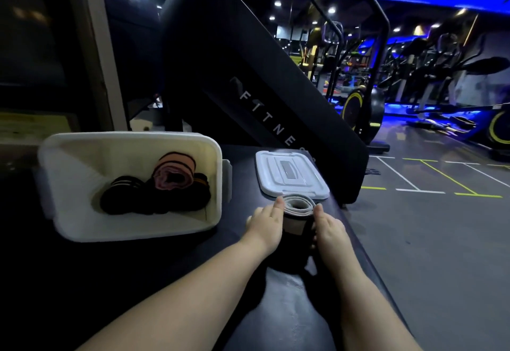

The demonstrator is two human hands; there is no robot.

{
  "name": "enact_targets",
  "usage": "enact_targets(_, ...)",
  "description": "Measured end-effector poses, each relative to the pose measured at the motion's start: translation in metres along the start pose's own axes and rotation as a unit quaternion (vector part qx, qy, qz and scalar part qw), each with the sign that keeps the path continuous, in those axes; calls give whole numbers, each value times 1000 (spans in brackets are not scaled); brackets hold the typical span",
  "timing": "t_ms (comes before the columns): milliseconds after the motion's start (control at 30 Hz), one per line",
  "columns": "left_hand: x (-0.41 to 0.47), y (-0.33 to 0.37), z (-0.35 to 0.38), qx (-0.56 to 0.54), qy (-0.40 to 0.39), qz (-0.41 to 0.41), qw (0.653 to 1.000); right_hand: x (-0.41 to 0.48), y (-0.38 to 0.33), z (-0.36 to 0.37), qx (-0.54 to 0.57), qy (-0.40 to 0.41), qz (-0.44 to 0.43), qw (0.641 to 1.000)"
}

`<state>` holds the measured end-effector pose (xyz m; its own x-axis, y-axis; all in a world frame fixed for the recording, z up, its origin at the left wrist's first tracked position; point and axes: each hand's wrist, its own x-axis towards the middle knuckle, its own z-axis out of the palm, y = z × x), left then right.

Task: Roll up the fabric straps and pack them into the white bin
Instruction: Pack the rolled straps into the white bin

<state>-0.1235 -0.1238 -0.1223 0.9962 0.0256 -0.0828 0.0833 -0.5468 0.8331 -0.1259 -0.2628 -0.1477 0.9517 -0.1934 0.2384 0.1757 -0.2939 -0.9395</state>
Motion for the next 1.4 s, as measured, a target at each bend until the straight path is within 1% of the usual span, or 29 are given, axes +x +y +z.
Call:
enact_targets(67,-6,-8,-10,0,-1,0,1000,-6,-7,5,-5,-13,17,1000)
enact_targets(133,-12,-17,-21,2,3,5,1000,-14,-13,13,6,-35,53,998)
enact_targets(233,-18,-32,-39,13,5,1,1000,-27,-20,24,10,-80,98,992)
enact_targets(333,-22,-48,-58,19,2,-14,1000,-34,-31,36,-22,-121,101,987)
enact_targets(400,-28,-56,-72,-2,9,-14,1000,-40,-41,46,-42,-152,109,981)
enact_targets(500,-37,-68,-94,-30,29,0,999,-51,-56,66,-28,-196,103,975)
enact_targets(733,-55,-100,-144,-76,40,-14,996,-75,-84,116,-14,-219,85,972)
enact_targets(833,-64,-113,-167,-85,55,-29,994,-82,-92,138,-23,-235,61,970)
enact_targets(933,-71,-123,-188,-94,98,-37,990,-88,-100,160,-18,-258,35,965)
enact_targets(1033,-74,-132,-206,-102,148,-20,983,-92,-106,179,-38,-261,-40,964)
enact_targets(1133,-73,-138,-219,-112,214,22,970,-93,-116,194,-99,-242,-130,956)
enact_targets(1200,-73,-138,-227,-122,253,36,959,-92,-126,202,-135,-230,-165,949)
enact_targets(1300,-70,-135,-237,-160,258,46,952,-80,-133,215,-170,-219,-209,938)
enact_targets(1400,-61,-133,-245,-181,269,59,944,-66,-136,226,-226,-201,-267,915)
